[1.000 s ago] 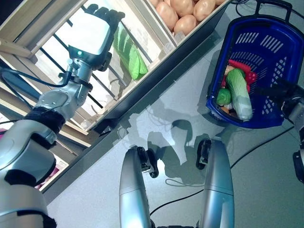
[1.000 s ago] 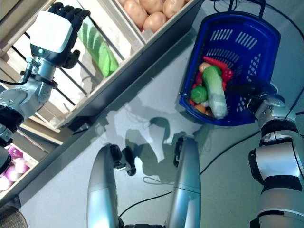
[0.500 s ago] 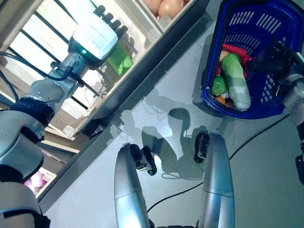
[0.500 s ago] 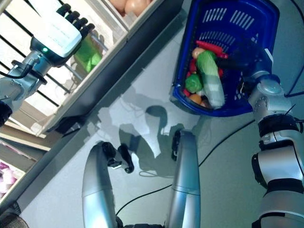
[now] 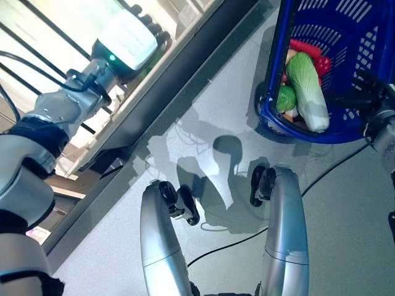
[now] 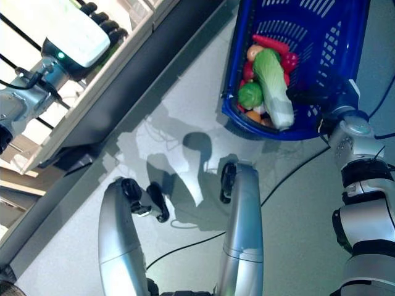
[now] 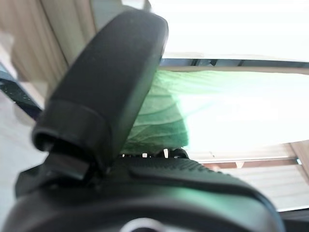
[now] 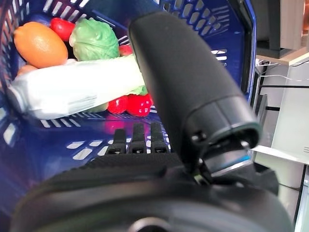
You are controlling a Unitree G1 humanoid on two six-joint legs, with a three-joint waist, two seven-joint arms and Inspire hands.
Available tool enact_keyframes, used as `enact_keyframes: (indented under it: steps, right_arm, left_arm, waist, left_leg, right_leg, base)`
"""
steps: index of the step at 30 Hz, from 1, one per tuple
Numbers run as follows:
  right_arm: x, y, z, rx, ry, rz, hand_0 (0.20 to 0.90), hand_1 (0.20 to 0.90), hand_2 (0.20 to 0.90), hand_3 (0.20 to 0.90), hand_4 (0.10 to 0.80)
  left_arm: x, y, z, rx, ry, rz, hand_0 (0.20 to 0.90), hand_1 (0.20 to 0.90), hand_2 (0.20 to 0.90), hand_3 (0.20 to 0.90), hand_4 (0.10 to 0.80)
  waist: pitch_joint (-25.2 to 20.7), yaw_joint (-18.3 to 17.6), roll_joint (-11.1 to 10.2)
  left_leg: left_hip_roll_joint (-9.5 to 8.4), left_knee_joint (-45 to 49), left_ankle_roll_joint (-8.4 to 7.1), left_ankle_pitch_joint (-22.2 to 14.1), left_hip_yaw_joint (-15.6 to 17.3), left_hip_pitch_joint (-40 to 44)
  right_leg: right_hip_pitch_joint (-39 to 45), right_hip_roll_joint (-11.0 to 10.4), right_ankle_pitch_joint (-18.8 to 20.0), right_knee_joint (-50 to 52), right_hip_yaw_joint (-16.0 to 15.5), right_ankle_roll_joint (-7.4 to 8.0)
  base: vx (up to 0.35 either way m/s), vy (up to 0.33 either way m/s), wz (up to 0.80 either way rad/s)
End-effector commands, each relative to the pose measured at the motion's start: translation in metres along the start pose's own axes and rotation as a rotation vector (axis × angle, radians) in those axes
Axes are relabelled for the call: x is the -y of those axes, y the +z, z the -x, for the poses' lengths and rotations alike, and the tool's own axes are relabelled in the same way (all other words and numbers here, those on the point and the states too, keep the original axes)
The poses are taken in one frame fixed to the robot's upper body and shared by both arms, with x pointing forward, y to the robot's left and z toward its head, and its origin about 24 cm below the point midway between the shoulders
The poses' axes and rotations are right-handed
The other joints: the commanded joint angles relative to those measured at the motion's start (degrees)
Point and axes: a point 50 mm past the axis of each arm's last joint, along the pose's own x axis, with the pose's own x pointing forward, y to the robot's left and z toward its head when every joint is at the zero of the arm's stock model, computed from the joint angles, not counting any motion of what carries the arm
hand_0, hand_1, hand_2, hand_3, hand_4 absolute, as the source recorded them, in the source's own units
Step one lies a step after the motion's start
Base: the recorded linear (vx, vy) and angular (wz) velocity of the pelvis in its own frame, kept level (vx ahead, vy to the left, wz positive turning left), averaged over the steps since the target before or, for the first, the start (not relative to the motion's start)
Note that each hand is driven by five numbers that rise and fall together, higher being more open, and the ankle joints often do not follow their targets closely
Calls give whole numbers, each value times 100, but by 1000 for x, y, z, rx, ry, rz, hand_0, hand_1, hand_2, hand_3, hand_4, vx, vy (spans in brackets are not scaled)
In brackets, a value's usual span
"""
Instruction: Put vegetables into the basket
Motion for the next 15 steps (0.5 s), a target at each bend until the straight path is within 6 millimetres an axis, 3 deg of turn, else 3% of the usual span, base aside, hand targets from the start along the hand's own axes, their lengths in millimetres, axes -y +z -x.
enact_keyframes:
  steps: [1, 2, 15]
  right_arm:
    - [2, 44, 3, 228, 28, -76, 900, 900, 900, 900, 800]
    - [-1, 47, 3, 243, 38, -74, 900, 900, 900, 900, 800]
    - [-17, 48, 7, 308, 124, -27, 900, 900, 900, 900, 800]
  left_arm:
    - [3, -64, 17, -292, -186, -92, 900, 900, 900, 900, 800]
    - [7, -65, 20, -312, -204, -74, 300, 300, 300, 300, 400]
    - [25, -71, 41, -389, -198, 18, 300, 300, 300, 300, 400]
  waist:
    - [-210, -143, -381]
    - [-233, -134, -395]
    - [-702, -137, -321]
  left_leg:
    - [-15, -119, 28, -370, -295, -378]
    - [-8, -107, 34, -374, -296, -377]
    - [3, -665, 90, -277, 15, 466]
  right_leg:
    - [257, -553, -334, -182, -128, -174]
    - [255, -560, -340, -167, -141, -183]
    - [1096, -573, -298, -691, -353, -195]
  base:
    - [-31, -11, -12]
    - [-28, -6, -10]
    - [-17, -2, -3]
